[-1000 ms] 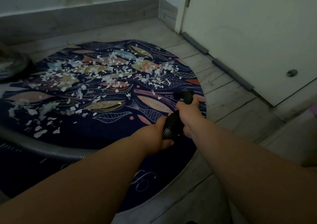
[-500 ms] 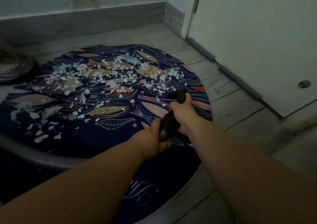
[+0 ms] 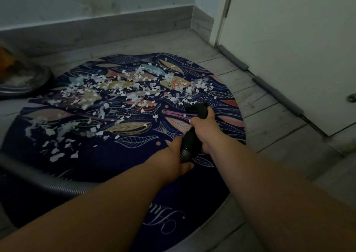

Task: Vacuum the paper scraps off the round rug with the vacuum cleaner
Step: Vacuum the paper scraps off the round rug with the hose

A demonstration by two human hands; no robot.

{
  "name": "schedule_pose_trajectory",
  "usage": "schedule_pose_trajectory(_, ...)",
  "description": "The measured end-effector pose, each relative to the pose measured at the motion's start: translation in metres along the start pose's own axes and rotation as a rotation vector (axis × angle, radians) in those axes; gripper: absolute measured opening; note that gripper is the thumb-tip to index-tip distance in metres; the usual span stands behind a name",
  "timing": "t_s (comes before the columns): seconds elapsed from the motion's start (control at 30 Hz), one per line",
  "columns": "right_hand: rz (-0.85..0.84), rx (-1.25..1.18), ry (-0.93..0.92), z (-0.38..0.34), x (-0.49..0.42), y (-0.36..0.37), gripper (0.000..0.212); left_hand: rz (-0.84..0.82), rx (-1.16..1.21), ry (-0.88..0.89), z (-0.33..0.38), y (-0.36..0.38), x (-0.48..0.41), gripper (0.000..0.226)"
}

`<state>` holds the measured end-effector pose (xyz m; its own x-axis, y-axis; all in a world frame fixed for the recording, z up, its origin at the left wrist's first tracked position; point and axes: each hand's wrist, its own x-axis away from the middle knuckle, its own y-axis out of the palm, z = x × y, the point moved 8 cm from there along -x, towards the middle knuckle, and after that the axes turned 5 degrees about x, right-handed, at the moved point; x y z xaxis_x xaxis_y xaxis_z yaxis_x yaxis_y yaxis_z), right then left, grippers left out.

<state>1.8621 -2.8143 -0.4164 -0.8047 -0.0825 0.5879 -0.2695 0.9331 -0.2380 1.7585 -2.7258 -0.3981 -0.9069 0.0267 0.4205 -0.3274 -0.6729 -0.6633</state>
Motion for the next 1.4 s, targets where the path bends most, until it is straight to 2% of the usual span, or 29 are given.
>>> schedule_pose_trajectory(0.2, 0.083, -0.040, 0.056, 0.005, 0.007, -0.027, 0.083, -0.015, 0.006, 0.044, 0.018, 0.012, 0.000, 0.074)
schedule_pose_trajectory(0.73, 0.035, -0.009, 0.063, 0.017, 0.039, -0.024, 0.084, -0.042, 0.002, 0.050, 0.029, 0.016, 0.040, 0.076)
schedule_pose_trajectory(0.87, -0.001, -0.054, 0.058, 0.023, 0.044, -0.015, 0.084, -0.054, 0.001, 0.018, 0.021, 0.018, 0.048, 0.082)
schedule_pose_trajectory(1.4, -0.071, -0.029, 0.042, 0.013, 0.026, 0.018, 0.085, -0.020, -0.003, -0.096, -0.007, -0.002, 0.043, 0.081)
